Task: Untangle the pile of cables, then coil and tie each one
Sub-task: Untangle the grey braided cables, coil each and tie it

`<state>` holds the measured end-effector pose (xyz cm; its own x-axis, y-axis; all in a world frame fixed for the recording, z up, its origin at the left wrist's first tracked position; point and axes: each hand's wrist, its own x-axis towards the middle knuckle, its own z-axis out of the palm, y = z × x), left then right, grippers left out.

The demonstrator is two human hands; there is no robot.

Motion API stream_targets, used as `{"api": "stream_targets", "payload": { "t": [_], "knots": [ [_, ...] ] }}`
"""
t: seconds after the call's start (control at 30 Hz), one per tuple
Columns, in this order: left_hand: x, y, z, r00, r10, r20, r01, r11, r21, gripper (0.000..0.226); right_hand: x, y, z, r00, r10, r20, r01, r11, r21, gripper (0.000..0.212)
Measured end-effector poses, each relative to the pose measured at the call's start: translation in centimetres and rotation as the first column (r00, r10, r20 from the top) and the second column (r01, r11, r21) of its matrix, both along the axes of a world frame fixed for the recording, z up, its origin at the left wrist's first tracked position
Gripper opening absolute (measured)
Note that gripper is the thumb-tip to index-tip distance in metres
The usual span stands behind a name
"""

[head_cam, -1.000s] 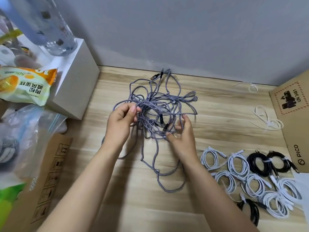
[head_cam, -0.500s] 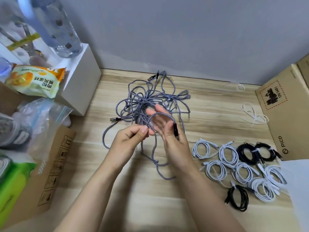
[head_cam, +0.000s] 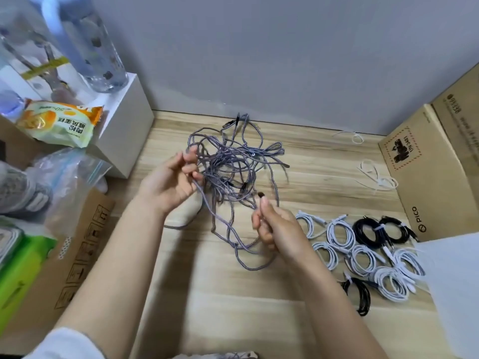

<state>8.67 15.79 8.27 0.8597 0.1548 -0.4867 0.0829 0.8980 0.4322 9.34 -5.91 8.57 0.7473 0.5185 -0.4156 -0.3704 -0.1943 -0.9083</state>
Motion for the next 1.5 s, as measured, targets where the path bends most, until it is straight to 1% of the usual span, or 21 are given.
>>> {"api": "stream_targets", "payload": {
  "t": [0.1,0.13,0.2,0.27,0.37,0.4,0.47,0.53,0.6,0.63,0.7,0.77,0.83,0.9,1.0,1.07,1.13,1.23,1.33,1.43,1.5],
  "knots": [
    [1.4,0.9,1.1,0.999,0.037,0.033,-0.041,0.993,0.109,0.007,0.5,-1.1,-2.0,0.981,0.162,0.107,-0.12,0.939,-0.323,0.05],
    [1.6,0.8,1.2,0.998,0.041,0.038,-0.046,0.989,0.142,0.02,0.7,-1.2,-2.5,0.968,0.213,0.13,-0.145,0.905,-0.4,0.052],
    [1.7,0.0,1.5,0.999,0.005,0.054,-0.015,0.981,0.194,0.028,1.0,-1.0,-2.8,0.955,0.251,0.16,-0.155,0.877,-0.454,0.051],
    [1.5,-1.4,1.3,0.995,-0.052,0.086,0.029,0.966,0.257,0.027,1.1,0.0,-2.0,0.96,0.178,0.215,-0.088,0.924,-0.372,0.044],
    [0.7,-3.6,0.3,0.984,-0.156,0.083,0.109,0.904,0.414,0.021,1.5,2.0,-0.1,0.968,-0.085,0.238,0.11,0.989,-0.094,0.024],
    [0.4,-4.2,-0.2,0.981,-0.181,0.067,0.131,0.878,0.461,0.02,1.6,2.7,0.5,0.97,-0.118,0.212,0.123,0.992,-0.012,0.017],
    [0.1,-5.2,-0.6,0.978,-0.205,0.034,0.161,0.852,0.498,0.019,1.8,4.0,1.0,0.982,-0.081,0.169,0.066,0.993,0.095,0.009],
    [0.0,-5.8,-1.0,0.977,-0.213,0.017,0.176,0.848,0.5,0.018,1.8,5.1,1.1,0.988,-0.02,0.15,0.002,0.993,0.12,0.008],
    [0.1,-5.9,-1.2,0.976,-0.218,0.015,0.185,0.862,0.471,0.024,2.0,5.8,0.0,0.975,-0.013,0.224,0.003,0.999,0.043,0.006],
    [0.2,-5.7,-1.1,0.975,-0.22,0.014,0.192,0.878,0.438,0.02,2.1,6.0,-0.4,0.96,-0.004,0.282,0.012,1.0,-0.027,0.015],
    [0.6,-4.8,-0.8,0.973,-0.232,-0.015,0.227,0.935,0.274,0.015,2.3,6.2,-0.8,0.929,0.049,0.368,0.013,0.986,-0.164,0.032],
    [1.4,-3.7,-0.8,0.969,-0.241,-0.06,0.245,0.966,0.083,0.032,2.3,6.2,-0.1,0.909,0.038,0.415,0.05,0.979,-0.199,0.037],
    [2.4,-2.3,-1.3,0.974,-0.197,-0.109,0.197,0.98,-0.012,0.051,2.0,5.9,1.7,0.899,-0.032,0.438,0.095,0.988,-0.124,0.039],
    [3.2,-0.8,-1.9,0.977,-0.148,-0.153,0.142,0.989,-0.05,0.055,1.6,5.4,3.7,0.898,-0.066,0.436,0.078,0.997,-0.008,0.039],
    [4.2,1.1,-2.4,0.968,-0.049,-0.246,0.052,0.999,0.004,0.038,0.6,4.0,7.1,0.884,-0.026,0.467,-0.064,0.982,0.176,0.045],
    [4.6,2.3,-2.6,0.958,0.03,-0.285,-0.007,0.997,0.082,0.044,-0.2,3.0,9.2,0.87,0.006,0.493,-0.192,0.925,0.328,0.048],
    [4.7,3.2,-2.8,0.958,0.084,-0.273,-0.072,0.996,0.053,0.05,-0.6,2.6,10.1,0.871,0.024,0.49,-0.254,0.877,0.408,0.043],
    [4.9,3.1,-2.9,0.971,0.084,-0.222,-0.076,0.996,0.041,0.035,0.6,3.2,9.1,0.92,-0.034,0.391,-0.133,0.91,0.393,0.043],
    [4.8,1.5,-2.1,0.998,0.025,-0.05,-0.023,0.999,0.038,0.033,2.3,4.5,6.2,0.921,-0.098,0.378,0.019,0.978,0.208,0.041],
    [4.3,-0.2,-1.2,0.995,-0.1,0.022,0.094,0.977,0.193,0.042,3.3,6.0,3.6,0.911,-0.205,0.358,0.154,0.974,0.166,0.022],
    [4.0,-1.1,-0.9,0.984,-0.173,0.027,0.157,0.938,0.308,0.045,3.7,6.9,2.3,0.882,-0.234,0.408,0.201,0.972,0.123,0.012]
  ]
}}
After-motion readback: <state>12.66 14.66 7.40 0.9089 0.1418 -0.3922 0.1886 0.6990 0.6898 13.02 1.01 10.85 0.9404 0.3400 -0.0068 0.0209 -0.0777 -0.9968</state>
